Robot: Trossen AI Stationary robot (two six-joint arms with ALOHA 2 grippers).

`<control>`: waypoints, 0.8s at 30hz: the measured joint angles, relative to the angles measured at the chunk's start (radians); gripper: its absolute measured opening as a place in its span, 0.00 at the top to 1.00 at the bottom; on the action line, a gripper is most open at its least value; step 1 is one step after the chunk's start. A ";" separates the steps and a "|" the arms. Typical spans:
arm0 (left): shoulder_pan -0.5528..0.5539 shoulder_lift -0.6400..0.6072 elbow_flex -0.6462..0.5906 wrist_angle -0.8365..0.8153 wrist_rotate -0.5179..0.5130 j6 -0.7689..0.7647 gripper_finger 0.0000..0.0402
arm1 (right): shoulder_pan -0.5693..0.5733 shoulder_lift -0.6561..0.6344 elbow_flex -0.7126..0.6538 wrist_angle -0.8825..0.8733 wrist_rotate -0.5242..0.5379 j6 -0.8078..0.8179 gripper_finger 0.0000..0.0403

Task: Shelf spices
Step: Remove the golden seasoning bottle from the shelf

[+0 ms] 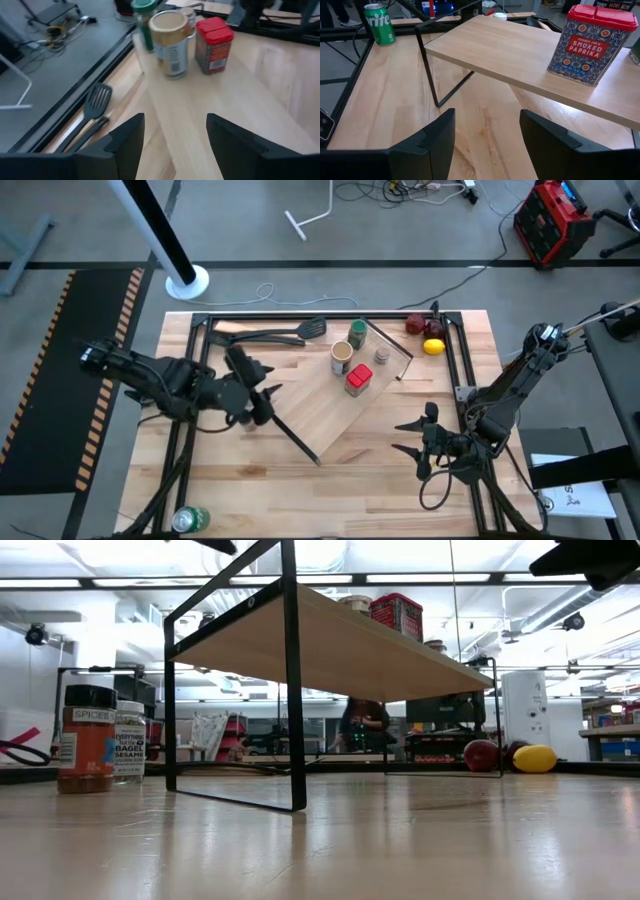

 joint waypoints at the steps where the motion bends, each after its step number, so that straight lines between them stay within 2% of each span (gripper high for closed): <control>1: 0.013 0.006 -0.001 0.022 0.021 0.026 0.50 | 0.000 0.000 -0.001 -0.001 0.000 0.000 0.51; 8: 0.104 0.080 -0.004 0.132 0.133 0.127 0.53 | 0.000 0.000 -0.004 -0.012 0.007 0.007 0.51; 15: 0.199 0.171 0.064 0.208 0.323 0.188 0.54 | 0.000 0.000 -0.005 -0.008 0.008 0.007 0.51; 20: 0.259 0.220 0.111 0.209 0.409 0.207 0.49 | 0.000 0.000 -0.005 -0.010 0.008 0.006 0.51; 24: 0.295 0.256 0.141 0.212 0.414 0.226 0.40 | 0.000 0.000 -0.009 -0.014 0.008 0.002 0.51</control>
